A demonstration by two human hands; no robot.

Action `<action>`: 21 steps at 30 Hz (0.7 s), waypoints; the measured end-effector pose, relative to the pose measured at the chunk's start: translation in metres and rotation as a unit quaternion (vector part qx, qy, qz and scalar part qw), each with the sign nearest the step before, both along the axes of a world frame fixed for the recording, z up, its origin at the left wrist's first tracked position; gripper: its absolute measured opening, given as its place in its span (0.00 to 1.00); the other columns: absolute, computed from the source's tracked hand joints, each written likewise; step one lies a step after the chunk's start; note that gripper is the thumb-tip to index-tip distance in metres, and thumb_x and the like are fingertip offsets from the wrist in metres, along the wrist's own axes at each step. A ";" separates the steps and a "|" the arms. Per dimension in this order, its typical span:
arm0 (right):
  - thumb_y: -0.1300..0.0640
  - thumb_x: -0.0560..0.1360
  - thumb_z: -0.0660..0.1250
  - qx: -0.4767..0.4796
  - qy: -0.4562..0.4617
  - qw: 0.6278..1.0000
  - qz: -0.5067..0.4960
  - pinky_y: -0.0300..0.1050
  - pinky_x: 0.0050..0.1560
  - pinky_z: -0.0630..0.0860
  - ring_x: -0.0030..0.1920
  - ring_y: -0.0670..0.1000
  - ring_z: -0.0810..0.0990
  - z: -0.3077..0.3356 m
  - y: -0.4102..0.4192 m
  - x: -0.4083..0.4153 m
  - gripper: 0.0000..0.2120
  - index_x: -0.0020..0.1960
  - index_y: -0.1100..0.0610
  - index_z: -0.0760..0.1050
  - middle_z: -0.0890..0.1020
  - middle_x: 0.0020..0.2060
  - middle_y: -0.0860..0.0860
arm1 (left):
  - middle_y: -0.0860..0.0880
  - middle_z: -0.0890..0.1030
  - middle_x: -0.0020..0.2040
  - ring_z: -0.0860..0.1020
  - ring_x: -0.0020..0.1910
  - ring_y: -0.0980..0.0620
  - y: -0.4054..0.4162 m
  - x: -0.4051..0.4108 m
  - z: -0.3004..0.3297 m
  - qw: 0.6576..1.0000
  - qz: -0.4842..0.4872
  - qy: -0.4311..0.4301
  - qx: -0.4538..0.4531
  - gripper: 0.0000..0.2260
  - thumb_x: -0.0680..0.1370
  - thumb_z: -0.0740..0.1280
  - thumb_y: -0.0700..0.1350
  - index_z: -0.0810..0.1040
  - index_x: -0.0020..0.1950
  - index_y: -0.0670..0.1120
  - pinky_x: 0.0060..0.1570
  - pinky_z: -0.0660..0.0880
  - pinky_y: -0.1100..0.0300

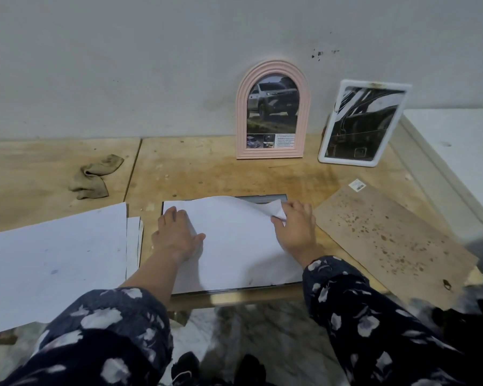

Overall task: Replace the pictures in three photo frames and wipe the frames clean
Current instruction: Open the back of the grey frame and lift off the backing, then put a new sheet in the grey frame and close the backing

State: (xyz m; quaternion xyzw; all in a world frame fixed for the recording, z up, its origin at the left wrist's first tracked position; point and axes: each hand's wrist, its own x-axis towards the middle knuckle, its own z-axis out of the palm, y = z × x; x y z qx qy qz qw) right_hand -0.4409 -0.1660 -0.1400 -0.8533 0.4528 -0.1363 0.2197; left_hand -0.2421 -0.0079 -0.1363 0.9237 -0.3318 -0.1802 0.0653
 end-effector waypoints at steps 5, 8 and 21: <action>0.55 0.79 0.61 0.208 -0.182 0.960 -0.042 0.46 0.53 0.75 0.51 0.50 0.79 0.025 0.003 0.000 0.12 0.61 0.56 0.76 0.80 0.51 0.48 | 0.47 0.52 0.78 0.52 0.76 0.45 0.005 -0.002 0.004 0.997 0.046 0.026 -0.048 0.31 0.78 0.62 0.58 0.57 0.75 0.46 0.70 0.59 0.44; 0.52 0.79 0.62 0.259 -0.208 0.938 -0.103 0.50 0.55 0.76 0.52 0.54 0.80 0.035 -0.008 -0.004 0.12 0.57 0.57 0.77 0.81 0.51 0.52 | 0.47 0.59 0.76 0.58 0.74 0.44 0.014 0.002 0.010 0.985 0.112 0.058 -0.115 0.33 0.77 0.63 0.59 0.58 0.76 0.46 0.69 0.62 0.43; 0.51 0.78 0.65 0.366 -0.235 0.893 -0.118 0.58 0.55 0.78 0.48 0.58 0.82 0.073 -0.019 0.020 0.14 0.60 0.57 0.75 0.83 0.51 0.55 | 0.44 0.76 0.62 0.75 0.59 0.45 0.048 0.005 0.047 0.897 0.251 0.235 -0.278 0.21 0.78 0.67 0.50 0.68 0.68 0.44 0.55 0.70 0.56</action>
